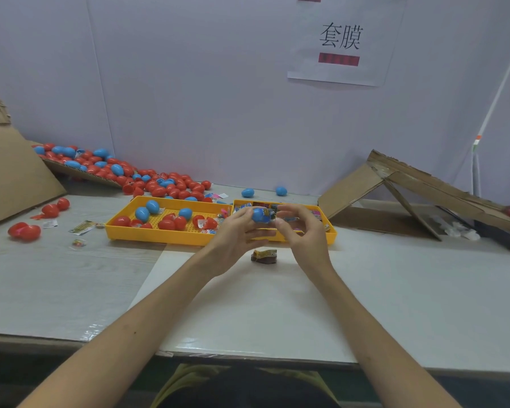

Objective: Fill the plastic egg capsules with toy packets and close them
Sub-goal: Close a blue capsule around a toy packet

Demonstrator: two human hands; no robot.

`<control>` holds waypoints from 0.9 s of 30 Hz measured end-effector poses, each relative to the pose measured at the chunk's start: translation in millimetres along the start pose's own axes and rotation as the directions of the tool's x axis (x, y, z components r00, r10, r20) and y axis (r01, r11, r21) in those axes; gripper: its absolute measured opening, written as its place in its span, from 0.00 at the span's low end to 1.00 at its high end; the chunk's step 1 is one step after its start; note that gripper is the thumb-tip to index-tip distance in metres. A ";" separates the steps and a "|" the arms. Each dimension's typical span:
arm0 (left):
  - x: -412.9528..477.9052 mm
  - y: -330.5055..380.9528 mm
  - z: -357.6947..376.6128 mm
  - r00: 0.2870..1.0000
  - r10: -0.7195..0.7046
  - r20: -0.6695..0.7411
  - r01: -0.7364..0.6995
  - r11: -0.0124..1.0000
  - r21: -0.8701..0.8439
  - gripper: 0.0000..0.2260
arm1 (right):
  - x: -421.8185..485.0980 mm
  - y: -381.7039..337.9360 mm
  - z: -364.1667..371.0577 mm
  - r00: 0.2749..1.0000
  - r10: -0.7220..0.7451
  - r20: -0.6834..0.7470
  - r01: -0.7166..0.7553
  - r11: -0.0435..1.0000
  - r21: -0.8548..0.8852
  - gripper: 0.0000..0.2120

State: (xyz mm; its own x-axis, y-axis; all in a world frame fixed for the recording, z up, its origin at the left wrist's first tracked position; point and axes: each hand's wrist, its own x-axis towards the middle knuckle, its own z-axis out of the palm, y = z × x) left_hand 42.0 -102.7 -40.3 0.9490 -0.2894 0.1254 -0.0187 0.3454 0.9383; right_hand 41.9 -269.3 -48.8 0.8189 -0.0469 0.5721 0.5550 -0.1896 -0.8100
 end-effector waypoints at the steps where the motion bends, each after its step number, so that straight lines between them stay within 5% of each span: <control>1: -1.0 0.4 -0.1 1.000 -0.016 0.014 0.016 1.000 -0.016 0.15 | 1.2 0.0 -0.6 0.998 0.062 0.009 -0.062 0.997 0.039 0.06; 5: -3.4 -0.9 1.1 0.994 -0.055 0.091 0.054 0.998 0.008 0.16 | 3.1 -1.8 -3.4 0.967 0.243 0.074 -0.252 0.951 0.177 0.02; 16: -0.4 -3.0 0.8 0.996 -0.051 0.079 0.051 0.999 -0.006 0.15 | -0.2 -6.2 -4.2 0.970 0.169 0.174 -0.190 0.975 0.111 0.13; 21: -0.1 -4.6 1.2 0.994 -0.066 0.092 0.060 0.996 0.069 0.19 | 0.5 -3.7 -3.1 0.977 0.177 0.115 -0.190 0.976 0.107 0.09; 27: 4.9 -4.4 -2.3 0.997 0.075 -0.028 -0.068 0.978 0.198 0.12 | 1.6 -2.0 -3.6 0.950 0.254 0.182 -0.289 0.935 0.203 0.10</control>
State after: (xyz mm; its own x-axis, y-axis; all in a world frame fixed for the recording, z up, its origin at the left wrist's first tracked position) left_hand 47.4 -103.6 -44.5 0.9534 -0.2372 0.1863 -0.1452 0.1806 0.9728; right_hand 41.6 -272.6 -45.8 0.9456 0.0856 0.3139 0.3120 0.0353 -0.9494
